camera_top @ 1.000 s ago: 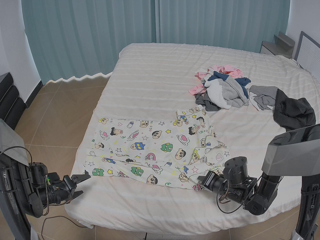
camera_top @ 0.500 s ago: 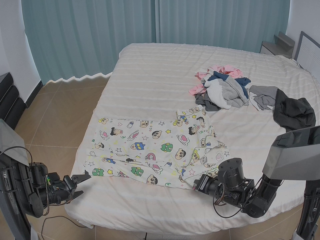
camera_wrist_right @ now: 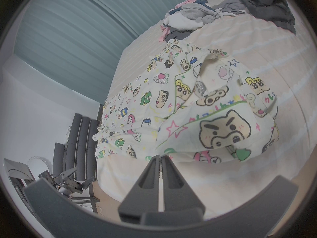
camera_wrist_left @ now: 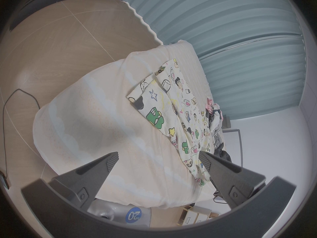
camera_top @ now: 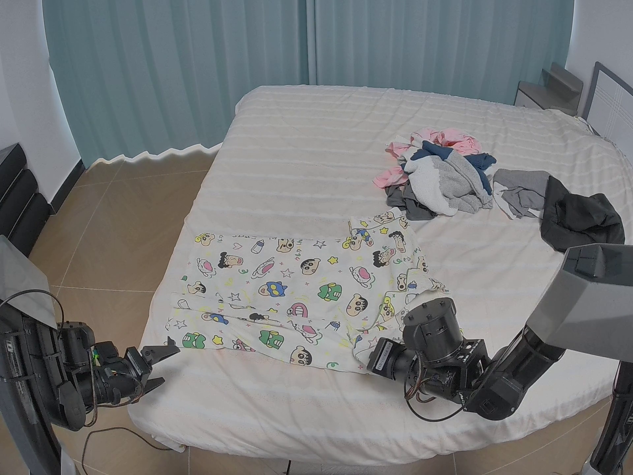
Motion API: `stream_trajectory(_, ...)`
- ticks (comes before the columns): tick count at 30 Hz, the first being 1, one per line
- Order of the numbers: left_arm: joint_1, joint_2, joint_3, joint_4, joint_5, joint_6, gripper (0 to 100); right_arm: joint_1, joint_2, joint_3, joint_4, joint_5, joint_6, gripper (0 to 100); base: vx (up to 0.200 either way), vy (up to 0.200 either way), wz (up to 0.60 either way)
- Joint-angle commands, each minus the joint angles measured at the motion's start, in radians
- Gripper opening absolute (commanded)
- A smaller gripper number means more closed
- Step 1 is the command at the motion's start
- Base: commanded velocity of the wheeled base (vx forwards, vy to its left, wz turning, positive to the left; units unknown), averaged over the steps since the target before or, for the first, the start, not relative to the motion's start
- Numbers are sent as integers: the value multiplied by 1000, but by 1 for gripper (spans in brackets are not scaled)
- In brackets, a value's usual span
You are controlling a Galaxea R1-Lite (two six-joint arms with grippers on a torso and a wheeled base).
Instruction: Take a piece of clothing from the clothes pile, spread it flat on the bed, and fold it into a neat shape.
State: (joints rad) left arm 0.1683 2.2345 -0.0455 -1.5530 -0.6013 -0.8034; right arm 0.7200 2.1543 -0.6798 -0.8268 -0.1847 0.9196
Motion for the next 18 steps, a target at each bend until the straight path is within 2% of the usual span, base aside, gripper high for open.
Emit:
stream_trajectory(1, -1, 2, 0, -18, 0, 0, 100, 24, -13, -14, 3, -1, -1, 0, 0, 0, 0)
stream_trajectory(8, -1, 2, 1, -18, 0, 6, 100, 26, -11, -73, 144, 1, 7, 0, 0, 0, 0)
stream_trajectory(16, -1, 10, 1, -18, 0, 20, 100, 26, -11, -99, 207, 1, 36, 0, 0, 0, 0)
stream_trajectory(18, -1, 10, 1, -18, 0, 20, 100, 19, -5, -150, 265, 1, 56, 0, 0, 0, 0)
